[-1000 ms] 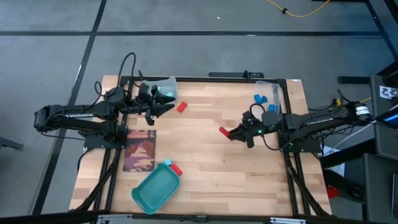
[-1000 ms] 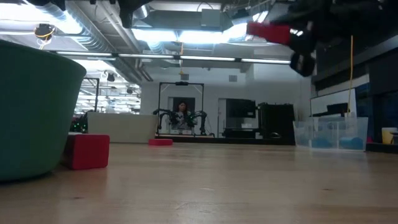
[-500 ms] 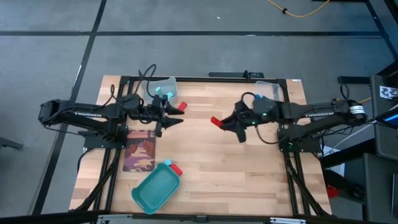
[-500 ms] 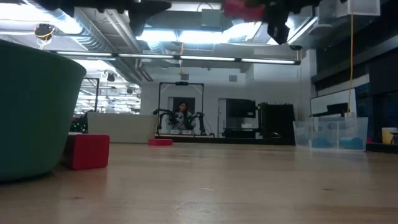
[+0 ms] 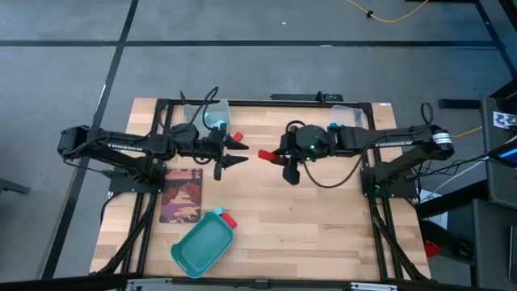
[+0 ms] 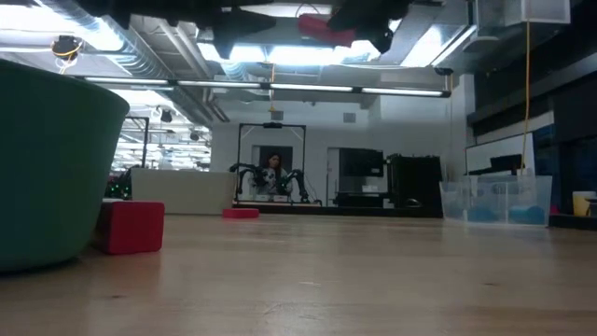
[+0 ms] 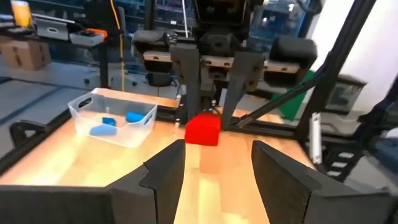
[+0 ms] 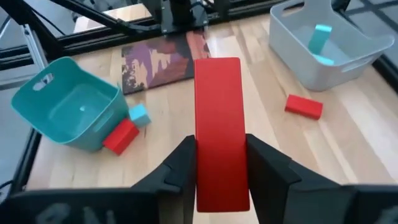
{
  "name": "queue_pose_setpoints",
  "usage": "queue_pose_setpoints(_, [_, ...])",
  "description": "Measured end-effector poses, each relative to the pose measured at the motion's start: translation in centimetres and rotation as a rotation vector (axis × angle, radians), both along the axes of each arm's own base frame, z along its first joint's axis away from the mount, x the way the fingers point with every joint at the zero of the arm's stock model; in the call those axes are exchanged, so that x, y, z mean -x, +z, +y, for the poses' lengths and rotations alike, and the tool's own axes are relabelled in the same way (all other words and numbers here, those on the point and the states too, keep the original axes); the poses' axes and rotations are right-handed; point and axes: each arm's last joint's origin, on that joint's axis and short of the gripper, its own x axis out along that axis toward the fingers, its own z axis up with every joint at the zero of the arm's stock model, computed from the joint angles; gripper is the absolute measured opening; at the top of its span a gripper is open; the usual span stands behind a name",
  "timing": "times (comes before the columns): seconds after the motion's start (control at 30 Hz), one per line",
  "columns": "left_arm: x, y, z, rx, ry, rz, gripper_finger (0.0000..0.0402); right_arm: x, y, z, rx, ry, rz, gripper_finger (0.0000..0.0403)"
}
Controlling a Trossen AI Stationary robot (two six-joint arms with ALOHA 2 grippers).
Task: Sort & place blocks by color
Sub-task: Put the top right red block into the green bin
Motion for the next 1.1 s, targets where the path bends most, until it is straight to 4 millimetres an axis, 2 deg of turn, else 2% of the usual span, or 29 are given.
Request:
queue_pose_setpoints(0.17, [-0.6, -0.6, -0.1, -0.043, 0.040, 0.027, 0.0179, -1.0, -0.3, 0.3, 0.025, 0.025, 0.015, 0.0108])
queue_pose_setpoints(0.33, [-1.2, -1.1, -0.4, -0.037, 0.020, 0.056, 0.0179, -1.1, -0.3, 0.3, 0.025, 0.026, 0.016, 0.0108])
queue_pose_setpoints(0.67, [-4.1, -0.5, -0.5, -0.063, 0.014, 0.097, 0.0179, -0.8, -0.7, 0.2, 0.042, 0.032, 0.067, 0.0108])
queue_pose_setpoints(0.9, [-4.2, -0.5, -0.5, -0.102, 0.045, 0.107, 0.0179, -0.9, -0.6, 1.0, 0.019, 0.051, 0.052, 0.0108])
queue_pose_setpoints(1.1, [-4.2, -0.5, -0.7, -0.084, -0.015, 0.104, 0.0179, -0.9, -0.5, 1.5, 0.015, 0.068, 0.036, 0.0108])
